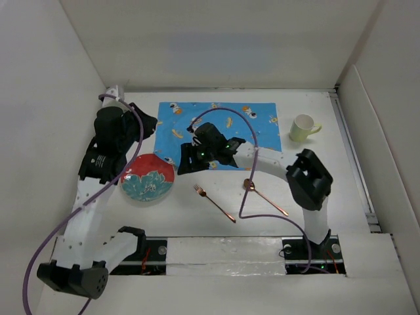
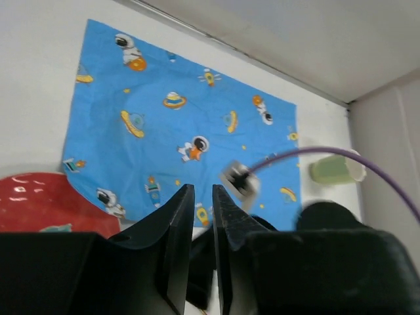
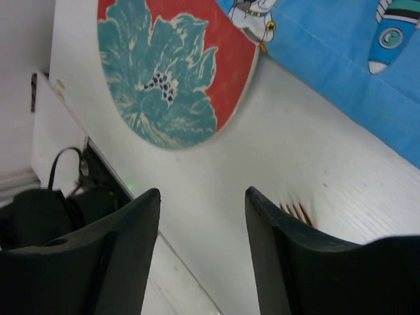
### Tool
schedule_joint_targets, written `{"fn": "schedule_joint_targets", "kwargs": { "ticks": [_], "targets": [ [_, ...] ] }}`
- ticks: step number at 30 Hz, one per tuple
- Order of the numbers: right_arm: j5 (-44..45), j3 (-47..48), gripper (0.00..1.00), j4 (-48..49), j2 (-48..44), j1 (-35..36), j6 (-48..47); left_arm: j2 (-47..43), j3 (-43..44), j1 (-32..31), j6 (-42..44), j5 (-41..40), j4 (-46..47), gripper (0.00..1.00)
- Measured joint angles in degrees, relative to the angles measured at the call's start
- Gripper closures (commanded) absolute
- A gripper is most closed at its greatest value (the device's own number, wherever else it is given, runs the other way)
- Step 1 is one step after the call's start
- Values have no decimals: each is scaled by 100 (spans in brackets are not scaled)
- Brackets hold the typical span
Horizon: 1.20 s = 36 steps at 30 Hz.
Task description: Set the dinner table for one person
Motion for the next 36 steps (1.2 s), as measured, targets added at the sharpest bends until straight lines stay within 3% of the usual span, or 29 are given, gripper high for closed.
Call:
{"fn": "schedule_joint_targets", "kwargs": {
  "ticks": [10, 16, 19, 20, 23, 29, 36],
  "targets": [
    [-46, 675, 43, 535, 1609, 94, 1115, -946, -726, -192, -551, 317, -470, 82],
    [-181, 870, 51, 1047, 1982, 302, 1648, -1202, -822, -433, -584, 175, -844, 82],
    [-195, 907, 68, 1270, 2135, 422, 1893, -1248, -822, -525, -579, 48, -916, 81],
    [-214, 909, 81, 1333, 2179, 444, 1947, -1252, -822, -557, -573, -17, -949, 81],
    [-304, 905, 100, 1633, 2286, 470, 2347, -1244, -815, -640, -511, -236, -1069, 81],
    [-697, 671, 100, 1869, 2090, 546, 2302, -1036, -254, -765, -264, -835, -1333, 61],
    [-1097, 542, 100, 890, 990, 448, 1628, -769, 662, -791, 22, -1373, -1134, 60]
  ]
}}
